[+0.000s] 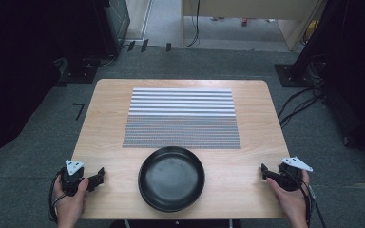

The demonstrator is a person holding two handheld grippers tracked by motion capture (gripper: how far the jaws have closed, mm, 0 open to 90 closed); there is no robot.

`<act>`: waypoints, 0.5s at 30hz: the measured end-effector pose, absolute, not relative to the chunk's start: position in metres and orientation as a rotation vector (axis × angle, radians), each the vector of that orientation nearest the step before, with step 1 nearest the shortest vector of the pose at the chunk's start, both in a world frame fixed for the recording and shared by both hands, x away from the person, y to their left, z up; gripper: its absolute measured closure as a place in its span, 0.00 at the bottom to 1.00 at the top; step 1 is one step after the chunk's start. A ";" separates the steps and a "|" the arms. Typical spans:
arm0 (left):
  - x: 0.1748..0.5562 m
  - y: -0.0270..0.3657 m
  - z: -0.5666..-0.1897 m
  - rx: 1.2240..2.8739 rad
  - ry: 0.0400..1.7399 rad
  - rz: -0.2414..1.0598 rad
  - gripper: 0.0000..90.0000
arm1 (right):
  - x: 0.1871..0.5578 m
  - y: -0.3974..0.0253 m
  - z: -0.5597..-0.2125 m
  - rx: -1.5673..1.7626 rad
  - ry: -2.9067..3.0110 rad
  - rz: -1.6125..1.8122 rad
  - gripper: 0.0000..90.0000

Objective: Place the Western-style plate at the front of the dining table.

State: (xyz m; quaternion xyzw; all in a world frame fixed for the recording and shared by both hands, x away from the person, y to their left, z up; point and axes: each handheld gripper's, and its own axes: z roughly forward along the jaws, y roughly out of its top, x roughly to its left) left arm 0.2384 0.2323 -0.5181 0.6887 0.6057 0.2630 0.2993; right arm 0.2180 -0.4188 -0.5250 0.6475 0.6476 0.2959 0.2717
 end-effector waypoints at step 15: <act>0.234 0.224 -0.499 1.751 1.584 0.595 0.15 | 0.214 -0.416 -0.512 1.792 1.620 0.873 0.20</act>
